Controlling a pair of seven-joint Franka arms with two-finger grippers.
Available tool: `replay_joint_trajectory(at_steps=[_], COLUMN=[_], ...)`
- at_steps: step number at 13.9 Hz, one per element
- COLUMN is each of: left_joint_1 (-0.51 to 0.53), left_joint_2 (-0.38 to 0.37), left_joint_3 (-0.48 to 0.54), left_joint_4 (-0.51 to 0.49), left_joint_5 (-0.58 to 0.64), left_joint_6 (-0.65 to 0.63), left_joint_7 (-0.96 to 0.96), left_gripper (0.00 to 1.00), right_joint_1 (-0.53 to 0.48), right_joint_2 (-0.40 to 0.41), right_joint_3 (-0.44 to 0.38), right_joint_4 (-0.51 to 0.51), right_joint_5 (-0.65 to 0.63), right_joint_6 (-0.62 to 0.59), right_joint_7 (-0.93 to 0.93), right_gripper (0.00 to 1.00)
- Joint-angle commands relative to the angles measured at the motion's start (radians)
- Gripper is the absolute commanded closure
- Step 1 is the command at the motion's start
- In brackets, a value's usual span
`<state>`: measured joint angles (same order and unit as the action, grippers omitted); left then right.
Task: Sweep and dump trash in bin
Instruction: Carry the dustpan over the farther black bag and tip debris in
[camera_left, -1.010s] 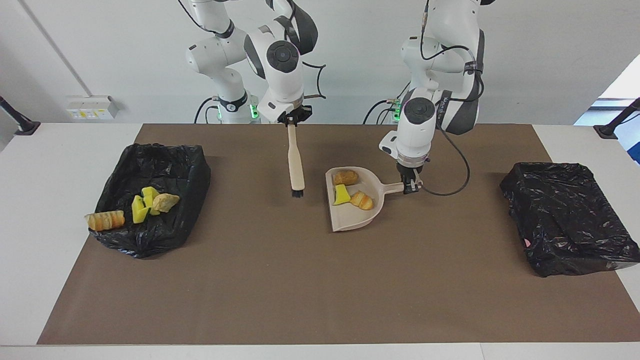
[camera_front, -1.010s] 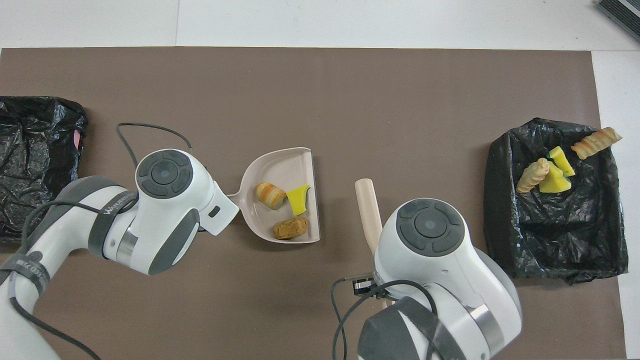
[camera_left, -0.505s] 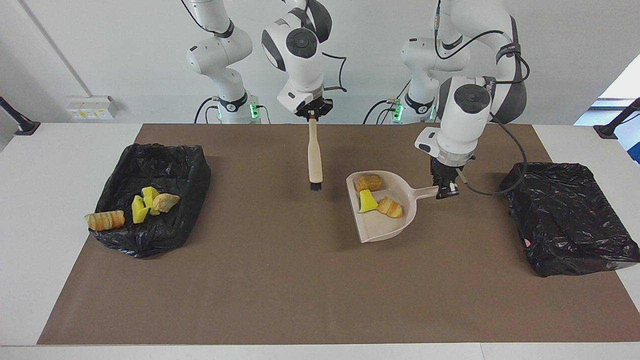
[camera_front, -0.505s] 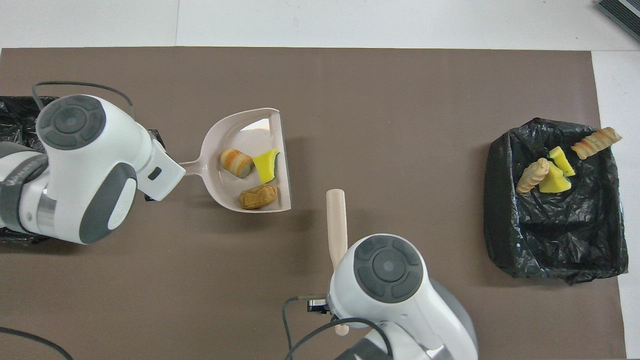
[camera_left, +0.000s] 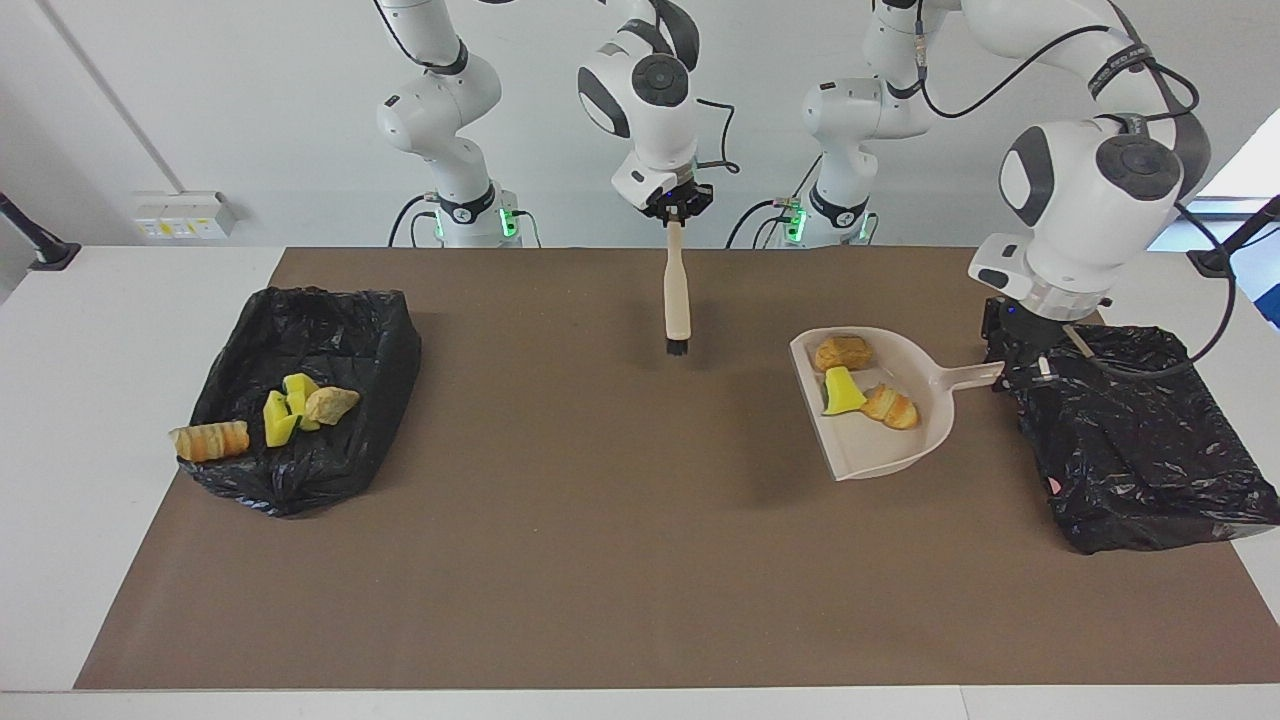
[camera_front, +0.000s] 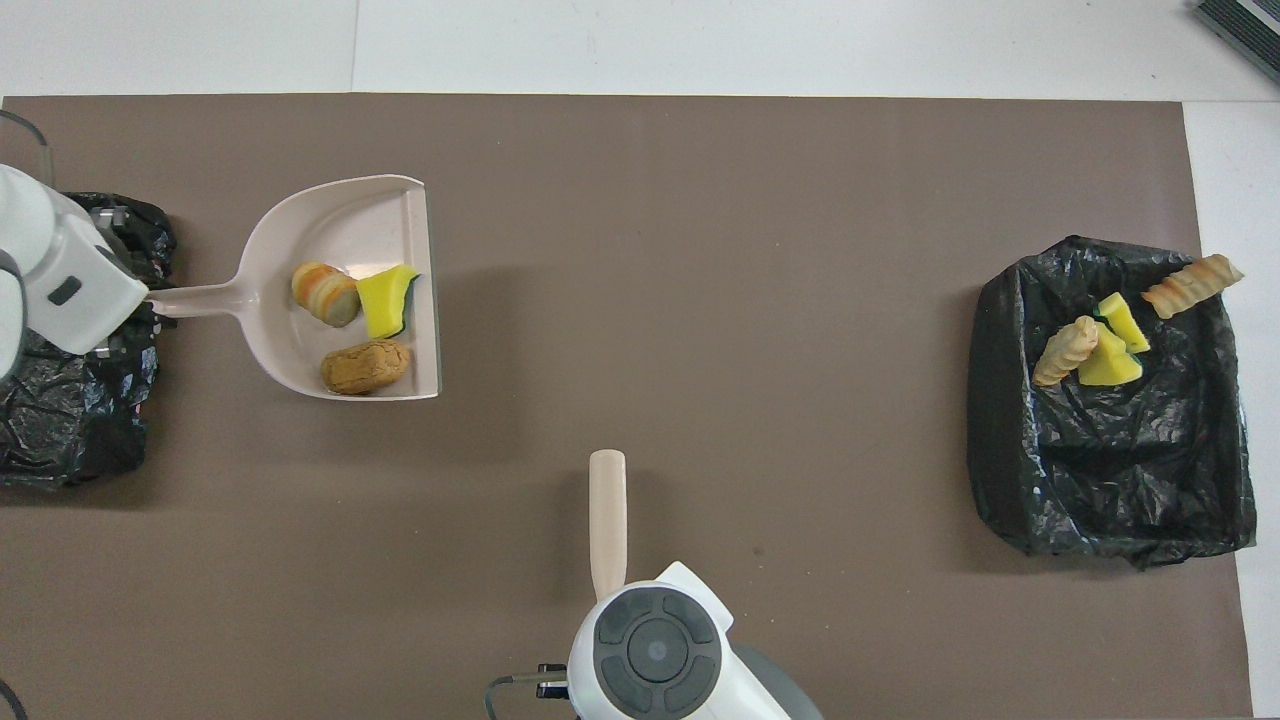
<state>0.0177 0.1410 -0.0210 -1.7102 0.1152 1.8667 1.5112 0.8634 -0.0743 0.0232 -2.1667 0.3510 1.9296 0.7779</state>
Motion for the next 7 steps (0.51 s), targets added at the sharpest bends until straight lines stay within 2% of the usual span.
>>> replay_joint_trajectory(at_steps=[1, 5, 7], left_joint_1=[0.118, 0.290, 0.376], left_joint_2=[0.032, 0.034, 0.055], left_joint_3=[-0.007, -0.007, -0.005], left_joint_4=[0.064, 0.067, 0.110], left_joint_5=[-0.003, -0.005, 0.039], left_joint_6=[-0.031, -0.003, -0.011], left_joint_7=[0.125, 0.285, 0.322], left_gripper=[1.00, 1.00, 1.00], right_joint_1=[0.005, 0.032, 0.032], right_joint_2=[-0.024, -0.027, -0.033], right_joint_3=[-0.002, -0.002, -0.002], right_joint_4=[-0.070, -0.136, -0.151], right_joint_5=[0.023, 0.023, 0.023], right_joint_6=[0.067, 0.114, 0.111], right_joint_7=[-0.020, -0.066, -0.084], right_gripper=[1.00, 1.00, 1.00])
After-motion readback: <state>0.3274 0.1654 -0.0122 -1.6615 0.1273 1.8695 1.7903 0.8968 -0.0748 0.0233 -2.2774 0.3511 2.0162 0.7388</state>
